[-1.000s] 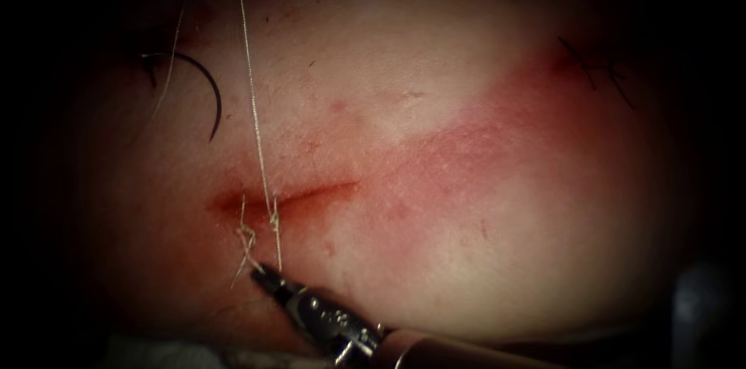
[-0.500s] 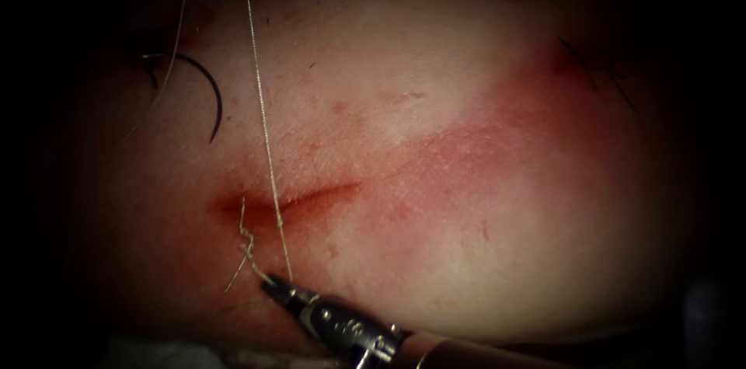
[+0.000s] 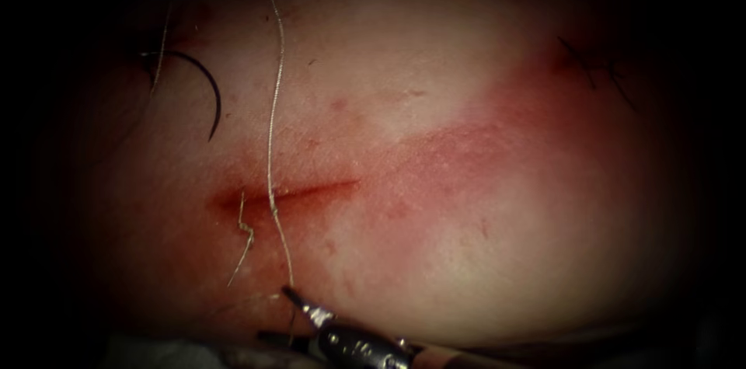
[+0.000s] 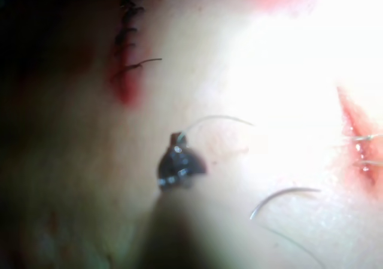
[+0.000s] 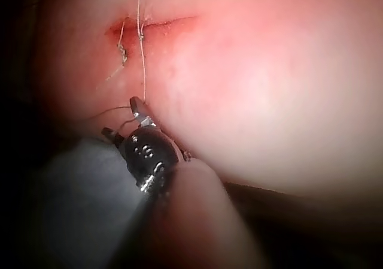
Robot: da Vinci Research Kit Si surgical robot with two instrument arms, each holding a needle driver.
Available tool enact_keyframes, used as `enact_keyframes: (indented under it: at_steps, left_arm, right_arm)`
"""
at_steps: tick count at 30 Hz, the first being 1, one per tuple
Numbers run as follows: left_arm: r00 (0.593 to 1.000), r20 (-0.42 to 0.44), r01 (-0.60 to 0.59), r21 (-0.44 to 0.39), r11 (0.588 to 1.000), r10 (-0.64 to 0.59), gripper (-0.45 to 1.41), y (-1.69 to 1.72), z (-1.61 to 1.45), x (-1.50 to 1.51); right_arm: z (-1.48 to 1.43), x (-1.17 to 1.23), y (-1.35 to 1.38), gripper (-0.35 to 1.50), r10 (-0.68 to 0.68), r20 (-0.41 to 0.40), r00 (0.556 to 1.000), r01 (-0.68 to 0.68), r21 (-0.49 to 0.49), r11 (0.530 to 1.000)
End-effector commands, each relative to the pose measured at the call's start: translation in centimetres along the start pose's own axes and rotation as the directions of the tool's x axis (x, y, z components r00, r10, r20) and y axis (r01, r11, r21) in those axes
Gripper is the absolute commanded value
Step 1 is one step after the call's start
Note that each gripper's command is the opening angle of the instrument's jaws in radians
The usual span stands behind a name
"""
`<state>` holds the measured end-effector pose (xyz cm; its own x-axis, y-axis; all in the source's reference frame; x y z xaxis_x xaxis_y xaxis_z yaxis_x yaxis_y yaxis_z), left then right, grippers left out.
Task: Wound Closure
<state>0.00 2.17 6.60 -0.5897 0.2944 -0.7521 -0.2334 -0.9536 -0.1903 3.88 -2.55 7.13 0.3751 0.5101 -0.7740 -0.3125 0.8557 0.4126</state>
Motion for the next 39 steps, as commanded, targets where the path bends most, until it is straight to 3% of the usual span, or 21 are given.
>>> enact_keyframes:
  at_steps: [1, 4, 6, 9, 10, 13, 16, 24, 32, 39]
  left_arm:
    - [1.0, -0.01, -0.002, -0.005, 1.0, 0.002, -0.45, 0.02, 0.01, 0.0]
    - [1.0, -0.022, -0.008, -0.001, 1.0, 0.008, -0.45, 0.15, -0.28, 0.13]
    - [0.999, -0.032, -0.007, 0.003, 1.0, 0.007, -0.45, 0.22, -0.41, 0.2]
    - [0.999, -0.043, -0.009, 0.007, 1.0, 0.01, -0.45, 0.35, -0.57, 0.3]
    - [0.999, -0.042, -0.009, 0.007, 1.0, 0.009, -0.45, 0.44, -0.64, 0.36]
    - [0.999, -0.045, -0.007, 0.008, 1.0, 0.007, -0.45, 0.62, -0.76, 0.45]
    - [0.999, -0.048, -0.02, 0.0, 1.0, 0.02, -0.45, 0.84, -0.88, 0.52]
    - [0.998, -0.062, -0.028, -0.007, 1.0, 0.027, -0.45, 1.08, -1.07, 0.64]
    - [0.996, -0.081, -0.039, -0.007, 0.999, 0.039, -0.45, 1.25, -1.31, 0.84]
    - [0.995, -0.093, -0.047, -0.009, 0.999, 0.046, -0.45, 1.34, -1.26, 0.95]
  right_arm:
    - [-0.11, 0.06, -0.12, 1.48, 0.018, 0.004, 1.0, -0.018, 0.034, 0.999]
    - [-0.47, 0.36, -0.1, 1.48, 0.065, 0.045, 0.997, -0.068, 0.054, 0.996]
    - [-0.56, 0.54, -0.01, 1.48, 0.083, 0.042, 0.996, -0.084, 0.046, 0.995]
    - [-0.61, 0.82, 0.18, 1.48, 0.112, 0.011, 0.994, -0.112, 0.022, 0.993]
    - [-0.61, 0.99, 0.37, 1.48, 0.133, -0.01, 0.991, -0.133, 0.002, 0.991]
    - [-0.52, 1.12, 0.59, 1.48, 0.152, -0.035, 0.988, -0.153, -0.023, 0.988]
    - [-0.13, 1.04, 0.93, 1.48, 0.157, -0.004, 0.988, -0.157, -0.066, 0.985]
    - [0.52, 0.88, 1.27, 1.48, 0.156, 0.034, 0.987, -0.153, -0.074, 0.985]
    - [0.8, 0.63, 1.36, 1.48, 0.147, 0.056, 0.988, -0.142, -0.083, 0.986]
    - [0.96, 0.65, 1.32, 1.48, 0.146, 0.053, 0.988, -0.142, -0.071, 0.987]
